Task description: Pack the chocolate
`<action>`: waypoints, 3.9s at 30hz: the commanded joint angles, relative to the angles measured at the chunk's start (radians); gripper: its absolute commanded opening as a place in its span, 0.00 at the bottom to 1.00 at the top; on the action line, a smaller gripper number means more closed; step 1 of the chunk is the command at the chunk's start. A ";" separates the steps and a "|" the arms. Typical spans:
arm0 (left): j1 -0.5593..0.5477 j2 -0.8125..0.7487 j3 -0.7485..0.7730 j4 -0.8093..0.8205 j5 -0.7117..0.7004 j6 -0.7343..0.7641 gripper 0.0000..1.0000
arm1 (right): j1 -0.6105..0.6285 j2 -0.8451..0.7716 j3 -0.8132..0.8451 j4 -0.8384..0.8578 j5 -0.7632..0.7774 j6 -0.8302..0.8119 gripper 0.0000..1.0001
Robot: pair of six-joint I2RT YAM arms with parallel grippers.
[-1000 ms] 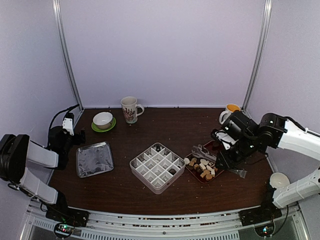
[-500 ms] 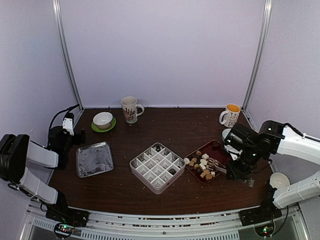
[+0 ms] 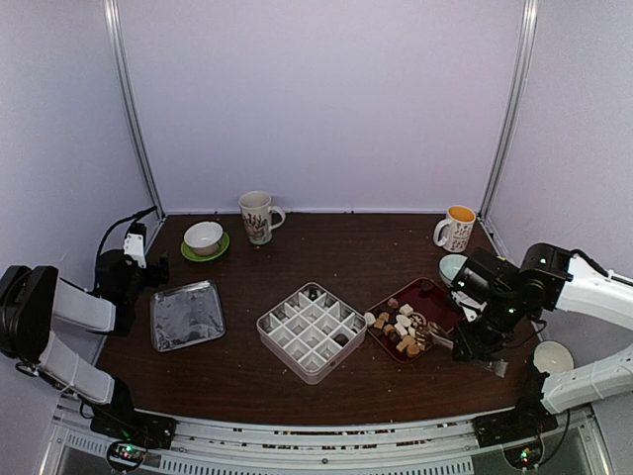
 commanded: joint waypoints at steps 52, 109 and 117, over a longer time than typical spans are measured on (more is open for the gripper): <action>0.008 0.006 0.000 0.056 0.000 -0.003 0.98 | -0.011 -0.033 0.140 0.204 -0.038 -0.108 0.15; 0.008 0.006 0.000 0.057 0.000 -0.003 0.98 | 0.176 0.306 0.222 0.458 -0.261 -0.198 0.17; 0.008 0.006 0.000 0.056 0.000 -0.003 0.98 | 0.176 0.369 0.257 0.446 -0.236 -0.228 0.18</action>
